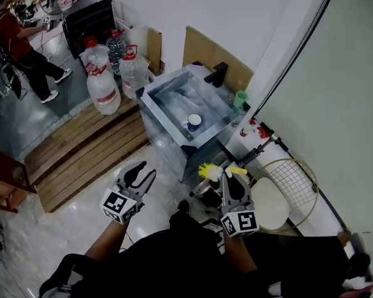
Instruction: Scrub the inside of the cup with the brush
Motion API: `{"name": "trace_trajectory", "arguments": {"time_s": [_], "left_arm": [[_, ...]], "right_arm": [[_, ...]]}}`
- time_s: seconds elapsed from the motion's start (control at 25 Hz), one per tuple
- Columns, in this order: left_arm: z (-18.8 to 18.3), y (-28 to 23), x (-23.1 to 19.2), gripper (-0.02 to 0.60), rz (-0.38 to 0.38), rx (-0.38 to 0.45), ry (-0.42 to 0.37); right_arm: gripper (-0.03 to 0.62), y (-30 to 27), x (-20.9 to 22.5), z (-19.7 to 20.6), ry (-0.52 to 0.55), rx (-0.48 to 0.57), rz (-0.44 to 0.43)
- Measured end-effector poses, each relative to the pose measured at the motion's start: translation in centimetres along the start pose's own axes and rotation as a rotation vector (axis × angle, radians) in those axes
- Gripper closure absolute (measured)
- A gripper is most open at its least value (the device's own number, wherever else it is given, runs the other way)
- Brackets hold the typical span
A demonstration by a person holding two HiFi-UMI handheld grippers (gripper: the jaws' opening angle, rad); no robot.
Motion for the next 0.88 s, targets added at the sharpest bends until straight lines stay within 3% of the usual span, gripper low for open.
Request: {"name": "trace_trajectory", "arguments": {"time_s": [0.32,0.56,0.88], "left_arm": [[-5.7,-11.1,-3.2,0.419,-0.024,0.0,-0.009],[-7.3,-17.0,-5.4,0.417,-0.026,0.009,-0.023],[-7.8,-22.8,-8.5,0.417,0.05,-0.127,-0.092]], "right_arm": [[0.546,-7.9,7.9,2.1,-0.033,0.058,-0.04],[0.546,-12.8,10.7,3.3,-0.038,0.063,-0.09],[0.546,-17.6,12.6,4.4,-0.031,0.057,-0.085]]}}
Point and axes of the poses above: the fingertips, and each gripper's own axes: y backward along the fingers, x to its right, z out of its underside, the point moved 1 cm from there along y, backward along the fingers, and after that the axes turned 12 degrees about y, right-handed, at the moved point
